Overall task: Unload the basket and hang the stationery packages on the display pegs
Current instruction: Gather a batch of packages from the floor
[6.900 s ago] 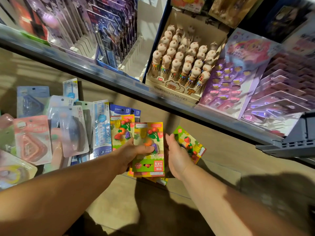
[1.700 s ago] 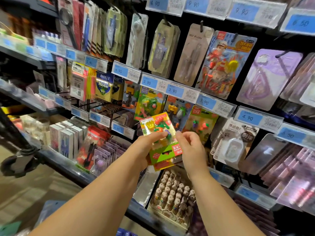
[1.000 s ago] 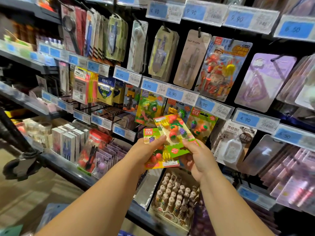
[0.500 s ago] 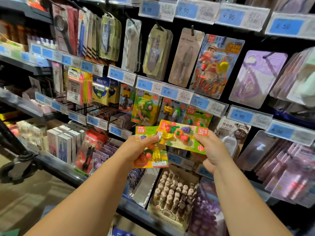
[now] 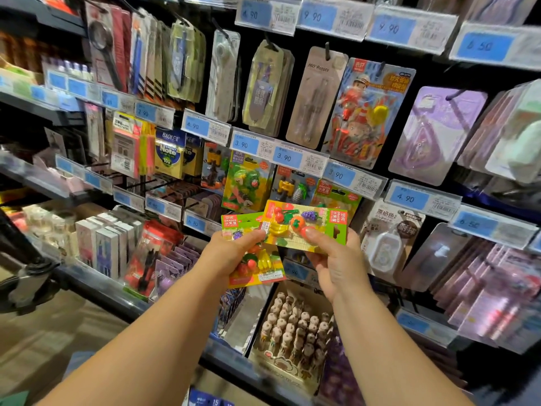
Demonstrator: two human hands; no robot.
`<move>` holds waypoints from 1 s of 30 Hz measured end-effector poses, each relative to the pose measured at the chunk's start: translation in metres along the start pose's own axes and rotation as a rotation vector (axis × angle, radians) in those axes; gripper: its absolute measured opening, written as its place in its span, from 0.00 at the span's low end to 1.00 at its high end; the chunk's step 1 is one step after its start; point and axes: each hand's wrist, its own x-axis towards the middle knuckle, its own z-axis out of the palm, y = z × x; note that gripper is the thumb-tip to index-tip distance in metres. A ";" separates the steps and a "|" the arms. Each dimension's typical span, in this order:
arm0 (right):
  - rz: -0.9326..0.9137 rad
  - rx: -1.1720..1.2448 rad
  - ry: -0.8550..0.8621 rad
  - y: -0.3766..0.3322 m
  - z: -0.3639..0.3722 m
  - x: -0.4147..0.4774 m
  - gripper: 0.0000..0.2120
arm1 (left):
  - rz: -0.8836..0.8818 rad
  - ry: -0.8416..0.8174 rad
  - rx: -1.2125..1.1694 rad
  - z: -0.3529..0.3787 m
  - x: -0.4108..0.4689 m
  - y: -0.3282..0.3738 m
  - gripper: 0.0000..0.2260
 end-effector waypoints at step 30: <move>-0.189 -0.282 0.163 0.013 -0.028 0.020 0.12 | -0.011 -0.081 0.089 0.005 -0.001 -0.003 0.09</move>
